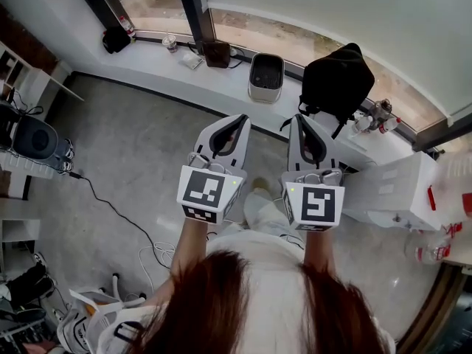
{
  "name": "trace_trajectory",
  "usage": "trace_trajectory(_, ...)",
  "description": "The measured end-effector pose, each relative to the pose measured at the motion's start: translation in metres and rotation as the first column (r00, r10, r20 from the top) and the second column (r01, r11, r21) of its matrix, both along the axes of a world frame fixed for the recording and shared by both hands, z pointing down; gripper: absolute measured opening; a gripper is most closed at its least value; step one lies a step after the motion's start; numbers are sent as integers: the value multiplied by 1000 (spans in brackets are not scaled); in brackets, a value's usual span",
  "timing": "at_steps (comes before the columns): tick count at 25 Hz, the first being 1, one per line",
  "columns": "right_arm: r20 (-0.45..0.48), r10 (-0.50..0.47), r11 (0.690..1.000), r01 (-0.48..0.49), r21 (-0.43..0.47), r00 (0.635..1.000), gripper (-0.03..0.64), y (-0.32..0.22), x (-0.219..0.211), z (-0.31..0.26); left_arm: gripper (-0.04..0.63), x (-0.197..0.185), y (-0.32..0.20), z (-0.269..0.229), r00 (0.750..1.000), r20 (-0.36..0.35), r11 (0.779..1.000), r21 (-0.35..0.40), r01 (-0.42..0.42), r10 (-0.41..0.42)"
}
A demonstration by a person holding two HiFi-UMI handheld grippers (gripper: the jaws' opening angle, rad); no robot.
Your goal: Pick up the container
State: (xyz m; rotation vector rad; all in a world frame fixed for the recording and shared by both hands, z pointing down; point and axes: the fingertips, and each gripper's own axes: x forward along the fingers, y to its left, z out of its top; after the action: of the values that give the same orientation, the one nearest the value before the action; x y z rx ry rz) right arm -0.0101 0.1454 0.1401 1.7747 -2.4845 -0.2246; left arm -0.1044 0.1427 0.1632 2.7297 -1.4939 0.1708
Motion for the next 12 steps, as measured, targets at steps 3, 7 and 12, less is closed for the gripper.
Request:
trace_trajectory(3,1,-7,1000,7,-5,1000,23,-26,5,2,17,4,-26,2,1000,11,1000,-6,10,-10)
trace_trajectory(7,-9,-18,1000,18,-7,1000,23,-58,12,5,17,9,-61,4,999,19,1000,-6,27,-27)
trace_trajectory(12,-17,-24,999,24,-23,1000,23,-99,30,14,17,25,-102,12,999,31,999,-15,38,-37)
